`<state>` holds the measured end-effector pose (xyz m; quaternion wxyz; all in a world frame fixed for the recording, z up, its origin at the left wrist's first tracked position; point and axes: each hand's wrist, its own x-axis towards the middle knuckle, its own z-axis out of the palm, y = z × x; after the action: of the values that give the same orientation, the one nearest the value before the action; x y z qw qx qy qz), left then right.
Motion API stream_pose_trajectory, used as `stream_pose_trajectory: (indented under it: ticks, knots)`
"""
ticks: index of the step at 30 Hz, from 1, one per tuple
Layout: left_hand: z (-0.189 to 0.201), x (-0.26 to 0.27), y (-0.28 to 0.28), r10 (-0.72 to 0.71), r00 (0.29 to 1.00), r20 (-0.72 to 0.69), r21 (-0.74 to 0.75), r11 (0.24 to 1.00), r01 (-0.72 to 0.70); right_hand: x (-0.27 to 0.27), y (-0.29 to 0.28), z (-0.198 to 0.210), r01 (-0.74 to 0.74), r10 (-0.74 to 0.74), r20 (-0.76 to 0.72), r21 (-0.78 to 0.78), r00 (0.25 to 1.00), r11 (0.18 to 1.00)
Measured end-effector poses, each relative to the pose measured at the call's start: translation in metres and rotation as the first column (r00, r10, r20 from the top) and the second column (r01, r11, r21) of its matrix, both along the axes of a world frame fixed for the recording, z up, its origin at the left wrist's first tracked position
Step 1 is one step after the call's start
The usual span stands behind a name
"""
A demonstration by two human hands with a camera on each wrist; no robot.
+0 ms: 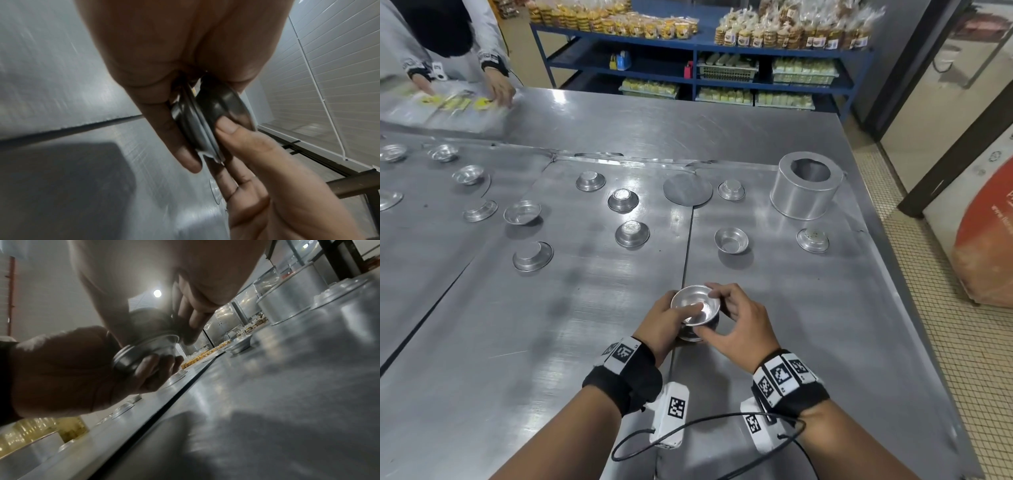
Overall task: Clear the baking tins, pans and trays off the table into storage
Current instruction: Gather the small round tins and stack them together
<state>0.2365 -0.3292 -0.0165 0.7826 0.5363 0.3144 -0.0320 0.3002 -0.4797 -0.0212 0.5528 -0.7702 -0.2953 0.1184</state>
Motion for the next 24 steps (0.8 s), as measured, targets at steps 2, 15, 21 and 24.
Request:
stream_pose_trajectory:
  ticks: [2,15,21,24]
  knots:
    - [-0.003,0.0,0.001,0.016,1.0,0.017,0.023,1.0,-0.016,0.001,0.0,-0.005,-0.028,0.028,-0.04,0.012,0.999,1.0]
    - [-0.027,0.005,0.012,0.113,0.993,0.045,0.161,0.98,-0.119,0.06,0.011,-0.018,-0.178,0.145,-0.135,-0.277,0.98,0.944]
    - [-0.025,0.012,0.016,0.104,0.994,0.031,0.196,0.975,-0.108,0.124,0.041,-0.02,0.064,0.04,0.193,-0.505,0.98,0.86]
    - [-0.024,0.013,0.018,0.117,0.993,0.025,0.208,0.971,-0.12,0.147,0.055,-0.017,0.174,-0.025,0.281,-0.522,0.96,0.835]
